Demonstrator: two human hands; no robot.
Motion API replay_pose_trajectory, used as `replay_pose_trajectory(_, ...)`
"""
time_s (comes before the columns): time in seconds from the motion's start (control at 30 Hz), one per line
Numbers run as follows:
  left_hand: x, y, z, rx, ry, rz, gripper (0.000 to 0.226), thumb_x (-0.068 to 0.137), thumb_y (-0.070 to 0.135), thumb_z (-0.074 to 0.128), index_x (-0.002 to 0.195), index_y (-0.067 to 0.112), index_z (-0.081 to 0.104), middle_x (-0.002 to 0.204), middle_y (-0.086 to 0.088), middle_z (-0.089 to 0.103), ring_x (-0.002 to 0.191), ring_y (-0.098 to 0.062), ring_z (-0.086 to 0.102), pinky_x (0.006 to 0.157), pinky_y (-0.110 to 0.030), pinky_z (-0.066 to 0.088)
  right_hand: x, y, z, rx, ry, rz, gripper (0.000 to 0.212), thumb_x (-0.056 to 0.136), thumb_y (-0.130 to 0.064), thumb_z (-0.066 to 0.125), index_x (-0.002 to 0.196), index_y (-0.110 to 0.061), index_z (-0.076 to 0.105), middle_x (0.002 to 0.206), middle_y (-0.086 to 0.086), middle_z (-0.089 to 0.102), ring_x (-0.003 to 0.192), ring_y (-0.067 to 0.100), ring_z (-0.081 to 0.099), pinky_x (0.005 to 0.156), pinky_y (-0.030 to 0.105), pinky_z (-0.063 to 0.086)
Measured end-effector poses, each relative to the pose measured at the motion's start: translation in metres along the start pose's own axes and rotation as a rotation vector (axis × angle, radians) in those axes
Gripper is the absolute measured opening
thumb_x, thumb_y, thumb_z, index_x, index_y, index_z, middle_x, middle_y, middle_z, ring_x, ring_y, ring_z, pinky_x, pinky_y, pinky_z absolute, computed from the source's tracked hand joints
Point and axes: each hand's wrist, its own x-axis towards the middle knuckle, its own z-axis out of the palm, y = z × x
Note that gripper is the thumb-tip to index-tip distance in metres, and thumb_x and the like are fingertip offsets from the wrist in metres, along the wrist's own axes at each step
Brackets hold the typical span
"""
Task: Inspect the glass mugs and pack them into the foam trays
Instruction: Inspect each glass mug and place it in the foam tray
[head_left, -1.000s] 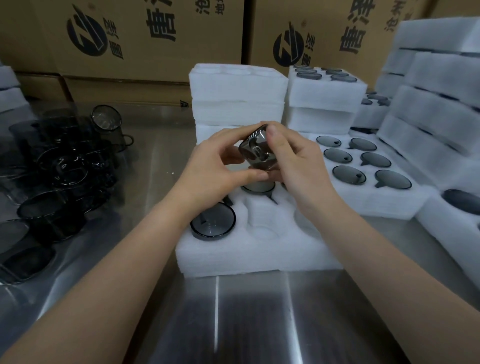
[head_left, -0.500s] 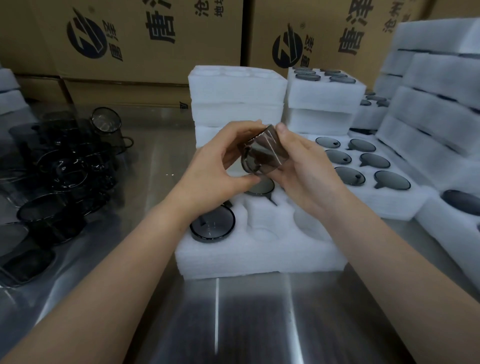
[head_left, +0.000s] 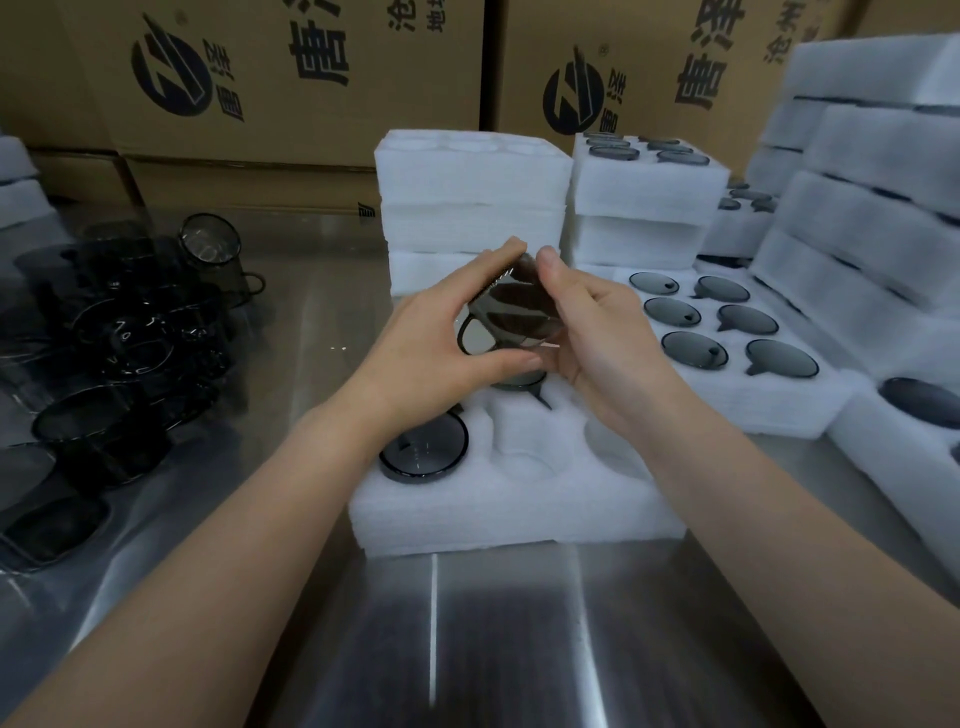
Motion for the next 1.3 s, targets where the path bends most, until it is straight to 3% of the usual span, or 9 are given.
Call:
replay_pose_trajectory(0.27,-0.002,0.009,-0.001,0.077,-0.056,0.095,0.082,0.071,0.004,0.082,0.124,0.049,0.039,0.153,0.022,0.030,0.147,-0.005,0.017,0.120,-0.042,0.022,0.004,-0.001,-0.006,0.192,-0.083,0.057,0.028,0.101,-0.023,0.050,0.106,-0.002,0.069,0.108,0.017,0.071,0.104,0.030,0.067,0.092,0.045,0.056)
replay_pose_trajectory(0.43,-0.002,0.013,0.000,0.099,-0.033,0.072,0.092,0.081,0.002,0.070,0.145,0.045,0.019,0.157,0.020,0.021,0.149,-0.012,0.015,0.120,-0.049,0.020,0.005,-0.003,-0.003,0.172,-0.283,0.196,0.054,0.099,-0.042,0.048,0.139,-0.006,0.048,0.132,0.021,0.060,0.121,0.034,0.060,0.108,0.048,0.044)
replay_pose_trajectory(0.57,-0.001,0.010,0.001,0.144,-0.093,0.018,0.108,0.079,0.019,0.078,0.154,0.034,0.003,0.157,0.007,0.029,0.144,-0.018,0.029,0.115,-0.051,0.028,-0.001,-0.006,0.000,0.131,-0.270,0.155,0.066,0.085,-0.032,0.064,0.138,0.002,0.047,0.133,0.028,0.056,0.110,0.034,0.063,0.096,0.051,0.051)
replay_pose_trajectory(0.7,-0.001,0.005,0.001,0.102,-0.089,-0.041,0.110,0.074,0.039,0.080,0.155,0.035,0.005,0.143,0.018,0.043,0.132,-0.003,0.040,0.112,-0.022,0.032,-0.002,-0.003,0.000,0.182,-0.215,0.100,0.074,0.070,-0.010,0.072,0.138,-0.004,0.045,0.123,0.016,0.058,0.098,0.027,0.066,0.091,0.052,0.053)
replay_pose_trajectory(0.77,-0.001,0.003,0.002,0.100,-0.064,-0.057,0.104,0.073,0.042,0.079,0.154,0.034,0.014,0.132,0.023,0.047,0.124,0.004,0.043,0.097,-0.001,0.032,-0.002,-0.002,-0.001,0.175,-0.205,0.069,0.065,0.068,-0.010,0.073,0.128,-0.010,0.049,0.107,0.011,0.063,0.088,0.025,0.068,0.081,0.046,0.058)
replay_pose_trajectory(0.83,-0.001,0.002,0.001,0.088,-0.052,-0.060,0.100,0.072,0.039,0.081,0.153,0.032,0.021,0.131,0.020,0.051,0.121,0.007,0.045,0.092,0.003,0.031,-0.002,-0.002,-0.002,0.190,-0.205,0.049,0.055,0.069,-0.014,0.073,0.119,-0.014,0.049,0.095,0.005,0.068,0.083,0.022,0.069,0.066,0.037,0.059)
replay_pose_trajectory(1.0,-0.001,0.004,0.000,0.037,-0.040,-0.042,0.099,0.070,0.027,0.084,0.152,0.030,0.028,0.142,0.010,0.051,0.128,0.004,0.045,0.104,-0.011,0.036,-0.003,-0.003,-0.002,0.139,-0.175,0.019,0.049,0.077,-0.026,0.074,0.119,-0.015,0.051,0.098,0.007,0.070,0.087,0.021,0.069,0.057,0.031,0.052)
replay_pose_trajectory(1.2,-0.002,0.012,-0.002,0.068,-0.082,0.049,0.091,0.070,0.020,0.085,0.136,0.049,0.030,0.156,0.021,0.024,0.144,0.001,0.021,0.119,-0.041,0.023,-0.002,-0.005,-0.004,0.178,-0.155,0.015,0.036,0.078,-0.028,0.070,0.109,-0.015,0.058,0.098,0.009,0.071,0.095,0.031,0.067,0.081,0.062,0.052)
replay_pose_trajectory(1.3,-0.002,0.014,-0.001,0.100,-0.108,0.068,0.093,0.068,0.020,0.086,0.131,0.054,0.026,0.154,0.025,0.021,0.147,-0.003,0.014,0.120,-0.047,0.019,-0.001,-0.006,-0.007,0.217,-0.150,0.009,0.024,0.080,-0.024,0.067,0.099,-0.013,0.059,0.091,0.010,0.071,0.088,0.030,0.068,0.076,0.056,0.058)
